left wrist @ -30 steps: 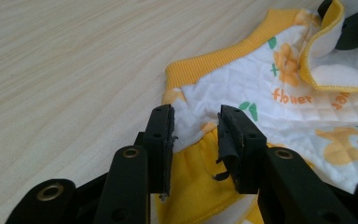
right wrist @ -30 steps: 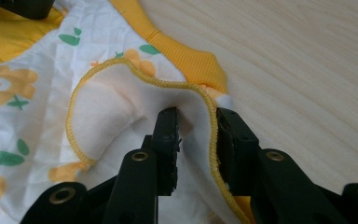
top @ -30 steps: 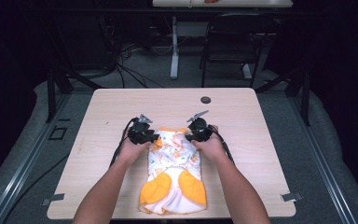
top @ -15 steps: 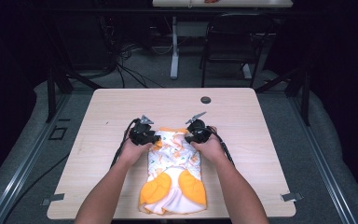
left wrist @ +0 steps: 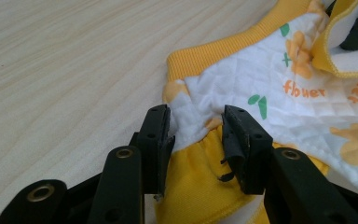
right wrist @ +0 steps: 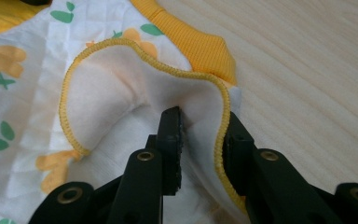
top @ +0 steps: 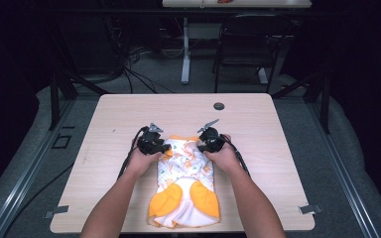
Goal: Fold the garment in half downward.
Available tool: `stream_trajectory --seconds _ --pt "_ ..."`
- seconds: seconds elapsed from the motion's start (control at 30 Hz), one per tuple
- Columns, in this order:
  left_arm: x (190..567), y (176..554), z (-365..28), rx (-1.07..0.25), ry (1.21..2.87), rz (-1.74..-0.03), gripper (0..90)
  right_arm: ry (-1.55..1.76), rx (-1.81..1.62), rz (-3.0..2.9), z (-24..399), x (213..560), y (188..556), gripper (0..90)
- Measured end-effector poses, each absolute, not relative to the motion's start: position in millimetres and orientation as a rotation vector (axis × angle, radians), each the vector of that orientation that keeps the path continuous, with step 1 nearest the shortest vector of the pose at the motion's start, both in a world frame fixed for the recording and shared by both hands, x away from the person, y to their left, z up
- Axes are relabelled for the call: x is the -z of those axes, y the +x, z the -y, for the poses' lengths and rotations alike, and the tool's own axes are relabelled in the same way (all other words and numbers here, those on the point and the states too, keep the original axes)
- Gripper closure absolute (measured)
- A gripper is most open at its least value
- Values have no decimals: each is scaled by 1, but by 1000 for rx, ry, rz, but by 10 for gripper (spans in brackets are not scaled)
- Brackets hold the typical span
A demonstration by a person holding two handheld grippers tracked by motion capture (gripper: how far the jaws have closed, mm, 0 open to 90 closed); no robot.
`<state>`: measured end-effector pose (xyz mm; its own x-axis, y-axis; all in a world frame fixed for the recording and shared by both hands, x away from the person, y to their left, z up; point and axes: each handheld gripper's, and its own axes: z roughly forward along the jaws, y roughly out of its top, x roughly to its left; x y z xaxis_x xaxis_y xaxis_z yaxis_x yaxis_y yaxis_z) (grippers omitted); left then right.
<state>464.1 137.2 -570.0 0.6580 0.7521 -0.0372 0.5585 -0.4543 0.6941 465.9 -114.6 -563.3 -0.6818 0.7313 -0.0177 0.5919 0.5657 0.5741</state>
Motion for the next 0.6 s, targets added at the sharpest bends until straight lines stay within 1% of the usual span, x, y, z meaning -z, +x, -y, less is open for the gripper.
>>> stream_trajectory --seconds 0.17,0.23,0.37,0.5,0.6 --pt "569 465 -136 -365 2163 -1022 606 1101 -800 -2538 114 563 466 699" --pt "566 466 -137 -364 2145 -1017 607 1105 -843 -2527 115 560 466 700" --pt "565 469 -137 -385 2139 -1033 610 1135 -958 -2490 118 549 465 727" --pt "569 472 -138 -370 2156 -1054 614 1144 -1008 -2428 121 541 463 761" --pt "571 472 -137 -376 2160 -1062 614 1148 -1036 -2396 122 536 464 769"
